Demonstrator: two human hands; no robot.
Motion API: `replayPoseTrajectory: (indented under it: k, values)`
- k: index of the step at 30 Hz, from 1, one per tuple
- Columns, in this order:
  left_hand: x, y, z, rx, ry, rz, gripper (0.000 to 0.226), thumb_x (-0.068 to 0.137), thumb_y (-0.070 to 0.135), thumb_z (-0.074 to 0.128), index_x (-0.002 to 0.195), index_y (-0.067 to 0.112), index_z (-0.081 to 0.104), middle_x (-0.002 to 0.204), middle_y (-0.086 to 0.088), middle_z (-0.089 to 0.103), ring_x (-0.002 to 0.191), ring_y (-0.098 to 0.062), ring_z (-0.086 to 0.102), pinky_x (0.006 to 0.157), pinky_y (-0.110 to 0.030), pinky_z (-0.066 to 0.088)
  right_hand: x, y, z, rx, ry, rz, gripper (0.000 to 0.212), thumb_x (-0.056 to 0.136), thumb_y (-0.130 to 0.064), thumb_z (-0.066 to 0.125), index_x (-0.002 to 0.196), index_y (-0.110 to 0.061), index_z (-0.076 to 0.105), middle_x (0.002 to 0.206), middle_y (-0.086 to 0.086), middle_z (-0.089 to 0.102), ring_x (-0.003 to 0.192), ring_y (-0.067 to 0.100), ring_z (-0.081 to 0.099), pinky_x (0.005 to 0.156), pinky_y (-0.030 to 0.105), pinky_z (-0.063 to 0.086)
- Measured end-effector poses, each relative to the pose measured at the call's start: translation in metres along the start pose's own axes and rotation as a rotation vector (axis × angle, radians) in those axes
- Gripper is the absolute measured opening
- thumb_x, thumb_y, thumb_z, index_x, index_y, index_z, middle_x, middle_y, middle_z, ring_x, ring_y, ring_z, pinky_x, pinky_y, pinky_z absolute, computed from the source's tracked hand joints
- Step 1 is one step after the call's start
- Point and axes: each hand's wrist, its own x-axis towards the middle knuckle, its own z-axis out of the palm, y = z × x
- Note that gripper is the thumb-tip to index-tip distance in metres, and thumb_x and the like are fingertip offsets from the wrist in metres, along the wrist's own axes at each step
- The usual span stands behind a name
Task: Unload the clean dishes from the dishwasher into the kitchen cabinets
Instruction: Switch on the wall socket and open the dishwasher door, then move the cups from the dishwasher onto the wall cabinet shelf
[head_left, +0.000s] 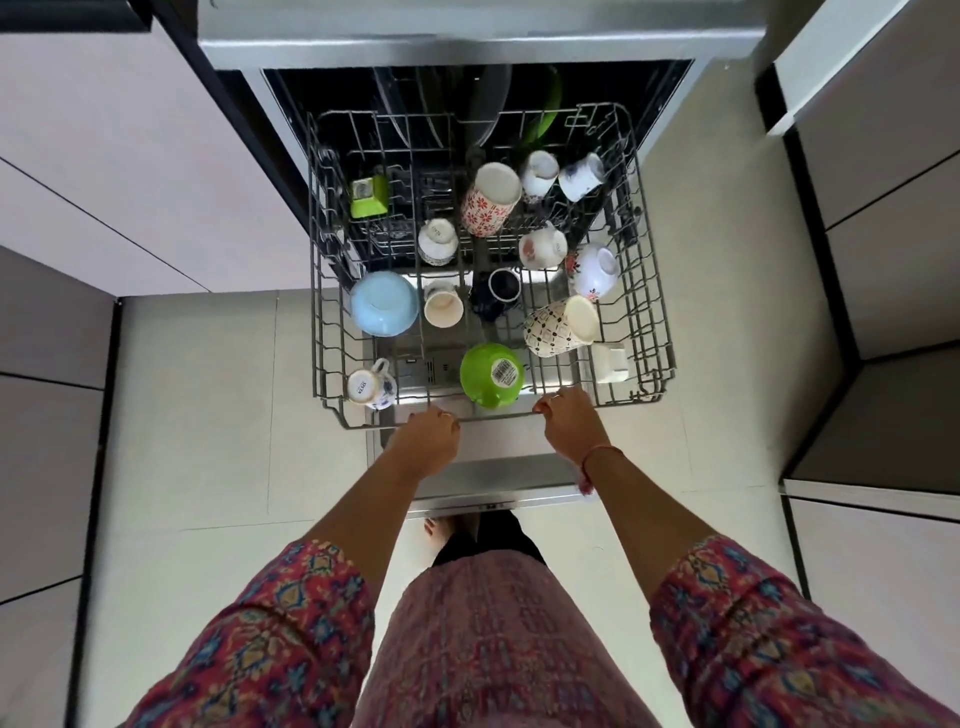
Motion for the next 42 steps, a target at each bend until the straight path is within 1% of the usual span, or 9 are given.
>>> replayPoseTrajectory:
  k: [6,8,13,16,22,34,38,40,42]
  values:
    - [-0.008,0.002,0.008,-0.052,-0.037,-0.039,0.038,0.101,0.017,0.026,0.123,0.000,0.051,0.127,-0.017,0.052,0.119,-0.034,0.048,0.100,-0.042,0.040,-0.011,0.002,0.005,-0.005,-0.007,0.019,0.037,0.091,0.000,0.042,0.115,-0.010,0.067,0.119,0.013,0.062,0.113,0.030,0.048,0.101,0.033,0.031]
    - [-0.011,-0.002,0.008,-0.063,-0.061,-0.036,0.037,0.101,0.016,0.026,0.118,0.000,0.054,0.122,-0.019,0.053,0.116,-0.035,0.051,0.097,-0.042,0.041,-0.016,0.000,0.011,0.001,-0.017,0.025,0.035,0.092,-0.002,0.043,0.114,-0.011,0.068,0.117,0.013,0.063,0.112,0.030,0.049,0.100,0.034,0.035]
    - [-0.022,-0.006,0.014,-0.108,-0.054,-0.015,0.036,0.101,0.018,0.026,0.111,0.001,0.056,0.114,-0.021,0.054,0.110,-0.035,0.052,0.095,-0.043,0.043,-0.025,0.000,0.021,-0.019,-0.003,0.087,0.033,0.095,-0.009,0.042,0.117,-0.012,0.067,0.118,0.014,0.057,0.112,0.031,0.047,0.098,0.034,0.032]
    - [-0.022,-0.004,0.013,-0.120,-0.069,-0.016,0.035,0.101,0.017,0.028,0.112,0.001,0.056,0.114,-0.021,0.054,0.110,-0.035,0.052,0.095,-0.041,0.043,-0.023,0.000,0.020,0.001,-0.042,0.125,0.033,0.096,-0.010,0.041,0.116,-0.014,0.067,0.118,0.013,0.056,0.113,0.032,0.046,0.097,0.036,0.037]
    - [-0.025,-0.008,0.010,-0.100,-0.071,0.048,0.038,0.103,0.021,0.026,0.109,0.001,0.058,0.111,-0.019,0.057,0.104,-0.032,0.056,0.088,-0.036,0.040,-0.021,-0.003,0.019,0.006,-0.056,0.158,0.033,0.097,-0.011,0.039,0.115,-0.014,0.067,0.118,0.012,0.057,0.112,0.033,0.046,0.097,0.036,0.036]
    - [-0.024,-0.013,0.011,-0.114,-0.085,0.099,0.039,0.102,0.024,0.028,0.121,0.005,0.057,0.120,-0.015,0.057,0.110,-0.029,0.055,0.100,-0.039,0.036,-0.018,-0.006,0.014,-0.002,-0.067,0.195,0.035,0.095,-0.010,0.040,0.114,-0.017,0.068,0.119,0.011,0.058,0.109,0.033,0.048,0.094,0.033,0.036]
    - [-0.027,-0.012,0.015,-0.197,-0.074,0.077,0.038,0.102,0.026,0.033,0.118,0.003,0.058,0.118,-0.014,0.058,0.111,-0.031,0.055,0.099,-0.041,0.040,-0.019,-0.006,0.017,-0.016,-0.061,0.214,0.033,0.098,-0.016,0.039,0.117,-0.017,0.066,0.119,0.010,0.059,0.111,0.032,0.048,0.093,0.035,0.039]
    - [-0.027,-0.010,0.015,-0.331,-0.053,0.059,0.034,0.100,0.024,0.037,0.108,0.000,0.060,0.109,-0.013,0.060,0.105,-0.027,0.056,0.098,-0.044,0.041,-0.017,-0.008,0.017,0.001,-0.027,0.238,0.031,0.098,-0.020,0.042,0.116,-0.014,0.065,0.115,0.012,0.061,0.109,0.032,0.050,0.089,0.036,0.042]
    - [-0.028,-0.008,0.012,-0.528,0.031,-0.012,0.033,0.099,0.021,0.044,0.113,-0.003,0.061,0.109,-0.010,0.060,0.104,-0.024,0.056,0.101,-0.043,0.042,-0.014,-0.012,0.016,0.048,0.038,0.266,0.029,0.097,-0.022,0.043,0.110,-0.012,0.067,0.106,0.013,0.064,0.103,0.032,0.055,0.083,0.035,0.044]
